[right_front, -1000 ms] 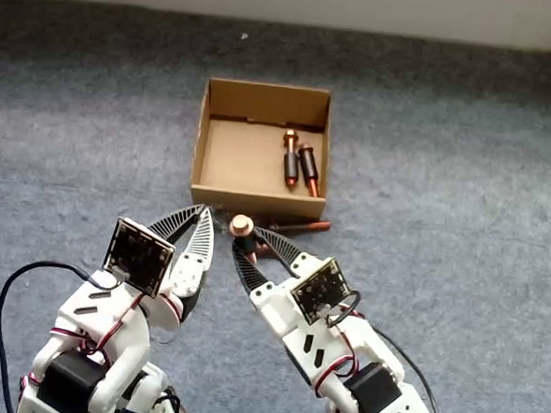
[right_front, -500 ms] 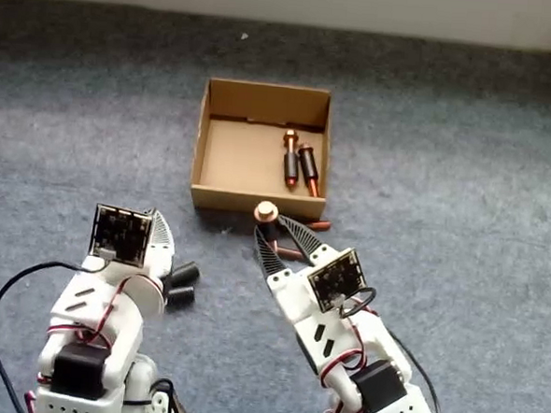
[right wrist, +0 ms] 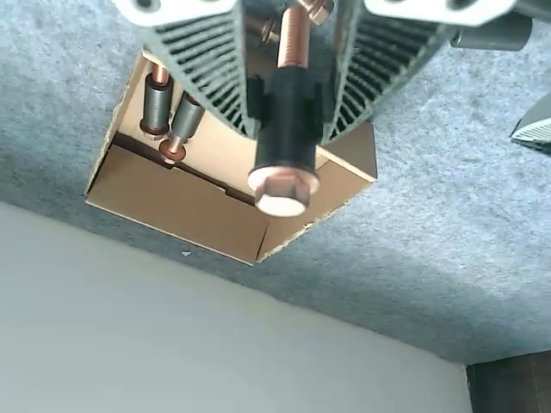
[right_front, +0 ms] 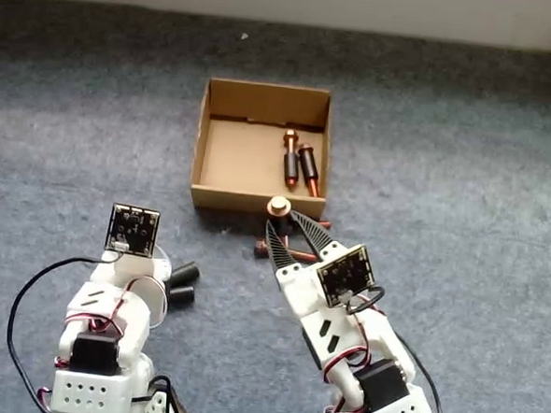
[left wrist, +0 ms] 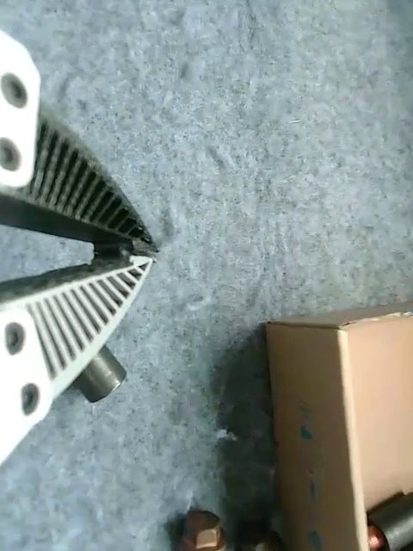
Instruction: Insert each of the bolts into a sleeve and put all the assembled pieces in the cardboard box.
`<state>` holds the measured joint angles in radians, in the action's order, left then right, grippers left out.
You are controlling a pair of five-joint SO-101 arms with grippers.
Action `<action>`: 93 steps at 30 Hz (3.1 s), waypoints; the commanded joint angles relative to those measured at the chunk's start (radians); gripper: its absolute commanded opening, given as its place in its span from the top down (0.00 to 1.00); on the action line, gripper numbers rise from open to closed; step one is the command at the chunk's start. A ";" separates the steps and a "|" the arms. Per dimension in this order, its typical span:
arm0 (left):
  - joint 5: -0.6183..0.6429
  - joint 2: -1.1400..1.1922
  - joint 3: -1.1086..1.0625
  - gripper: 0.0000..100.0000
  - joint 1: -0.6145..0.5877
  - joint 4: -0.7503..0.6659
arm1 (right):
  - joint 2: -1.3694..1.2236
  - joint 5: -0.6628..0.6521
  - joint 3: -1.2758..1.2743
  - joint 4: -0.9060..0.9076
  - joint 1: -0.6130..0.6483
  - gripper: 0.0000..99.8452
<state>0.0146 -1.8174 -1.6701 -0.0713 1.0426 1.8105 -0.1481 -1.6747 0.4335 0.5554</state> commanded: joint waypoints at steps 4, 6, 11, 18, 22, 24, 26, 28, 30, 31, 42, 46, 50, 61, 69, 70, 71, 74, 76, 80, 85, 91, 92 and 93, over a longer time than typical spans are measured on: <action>-0.009 -0.002 -0.024 0.99 0.010 -0.037 | 0.022 0.002 -0.102 -0.001 -0.041 1.00; -0.009 -0.002 -0.024 0.99 0.010 -0.037 | 0.021 0.035 -0.101 -0.001 -0.074 1.00; -0.009 -0.002 -0.024 0.99 0.010 -0.037 | 0.013 0.133 -0.002 0.005 -0.108 1.00; -0.009 -0.002 -0.024 0.99 0.005 -0.037 | 0.012 0.133 0.211 0.082 -0.105 1.00; -0.009 -0.002 -0.024 0.99 0.005 -0.037 | -0.038 0.133 0.272 0.079 -0.104 1.00; -0.009 -0.002 -0.024 0.99 0.005 -0.037 | -0.102 0.133 0.297 0.070 -0.104 1.00; -0.009 -0.002 -0.024 0.99 0.005 -0.037 | -0.183 0.133 0.329 0.015 -0.104 1.00; -0.009 -0.002 -0.024 0.99 0.005 -0.037 | -0.278 0.133 0.354 -0.064 -0.104 1.00; -0.009 -0.002 -0.024 0.99 0.005 -0.037 | -0.380 0.133 0.378 -0.140 -0.104 1.00; -0.009 -0.002 -0.024 0.99 0.005 -0.037 | -0.432 0.133 0.395 -0.174 -0.104 1.00; -0.009 -0.002 -0.024 0.99 0.005 -0.037 | -1.041 0.138 0.610 -0.461 -0.104 1.00; -0.009 -0.002 -0.024 0.99 0.005 -0.037 | -1.248 0.138 0.694 -0.521 -0.104 1.00; -0.009 -0.002 -0.024 0.99 0.005 -0.037 | -1.432 0.138 0.779 -0.564 -0.104 1.00; -0.009 -0.002 -0.024 0.99 0.005 -0.037 | -1.894 0.135 1.063 -0.568 -0.070 1.00; -0.009 -0.002 -0.024 0.99 0.005 -0.037 | -2.049 0.135 1.142 -0.530 -0.041 1.00; -0.009 -0.002 -0.024 0.99 0.005 -0.037 | -2.054 0.135 1.159 -0.490 -0.041 1.00; -0.009 -0.002 -0.024 0.99 0.005 -0.037 | -2.057 0.135 1.178 -0.447 -0.039 1.00; -0.009 -0.002 -0.024 0.99 0.005 -0.037 | -2.057 0.140 1.241 -0.318 -0.039 1.00; -0.009 -0.002 -0.024 0.99 0.005 -0.037 | -2.055 0.140 1.277 -0.246 -0.041 1.00; -0.009 -0.002 -0.024 0.99 0.005 -0.037 | -2.054 0.140 1.328 -0.148 -0.041 0.95; -0.009 -0.002 -0.024 0.99 0.005 -0.037 | -2.054 0.140 1.391 -0.016 -0.041 0.88; -0.009 -0.002 -0.024 0.99 0.005 -0.037 | -1.913 0.135 1.457 0.191 -0.050 0.88; -0.009 -0.002 -0.024 0.99 0.005 -0.037 | -1.860 0.135 1.455 0.228 -0.050 0.88; -0.009 -0.002 -0.024 0.99 0.005 -0.037 | -1.805 0.135 1.455 0.260 -0.051 0.88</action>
<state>0.0146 -1.8174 -1.6763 -0.0683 1.0257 -0.1734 -0.0176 -0.2723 0.6038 0.5017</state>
